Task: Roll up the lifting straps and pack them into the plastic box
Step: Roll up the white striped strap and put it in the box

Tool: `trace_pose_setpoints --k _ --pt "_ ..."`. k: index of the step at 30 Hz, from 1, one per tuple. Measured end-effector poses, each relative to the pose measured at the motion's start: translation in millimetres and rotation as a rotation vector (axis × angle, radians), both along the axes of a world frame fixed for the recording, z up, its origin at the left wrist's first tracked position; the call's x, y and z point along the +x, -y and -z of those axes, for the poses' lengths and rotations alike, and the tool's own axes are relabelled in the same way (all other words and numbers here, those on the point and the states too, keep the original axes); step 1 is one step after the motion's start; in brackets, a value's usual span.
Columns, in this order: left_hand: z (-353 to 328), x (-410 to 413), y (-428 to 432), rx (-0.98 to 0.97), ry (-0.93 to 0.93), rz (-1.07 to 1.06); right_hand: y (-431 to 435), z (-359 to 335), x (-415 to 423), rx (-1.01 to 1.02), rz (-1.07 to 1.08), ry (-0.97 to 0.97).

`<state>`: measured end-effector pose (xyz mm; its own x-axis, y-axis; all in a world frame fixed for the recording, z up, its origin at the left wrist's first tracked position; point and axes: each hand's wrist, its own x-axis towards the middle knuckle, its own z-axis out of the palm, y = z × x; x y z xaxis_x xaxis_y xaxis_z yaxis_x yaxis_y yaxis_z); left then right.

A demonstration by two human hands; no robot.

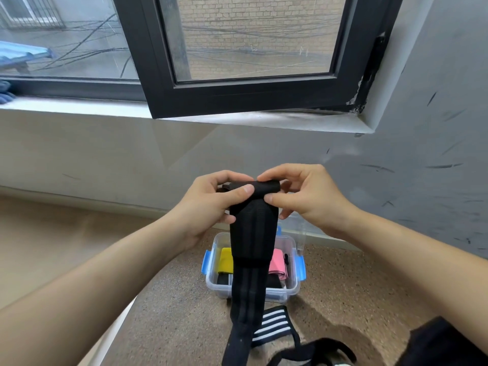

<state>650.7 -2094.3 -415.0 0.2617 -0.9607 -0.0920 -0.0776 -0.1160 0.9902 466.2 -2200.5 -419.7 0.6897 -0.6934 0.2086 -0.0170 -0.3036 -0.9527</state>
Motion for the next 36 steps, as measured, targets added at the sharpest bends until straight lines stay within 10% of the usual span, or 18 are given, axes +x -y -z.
trace_pose_setpoints --k 17,24,36 --pt "-0.9 3.8 -2.7 -0.335 0.353 0.073 -2.8 -2.1 -3.8 0.247 -0.107 -0.042" --pt "-3.2 6.2 -1.2 -0.022 0.097 0.078 -1.8 -1.8 -5.5 0.194 -0.056 0.05" --pt "-0.7 -2.8 2.8 -0.033 -0.126 -0.005 1.0 3.7 -5.7 -0.017 -0.024 0.065"
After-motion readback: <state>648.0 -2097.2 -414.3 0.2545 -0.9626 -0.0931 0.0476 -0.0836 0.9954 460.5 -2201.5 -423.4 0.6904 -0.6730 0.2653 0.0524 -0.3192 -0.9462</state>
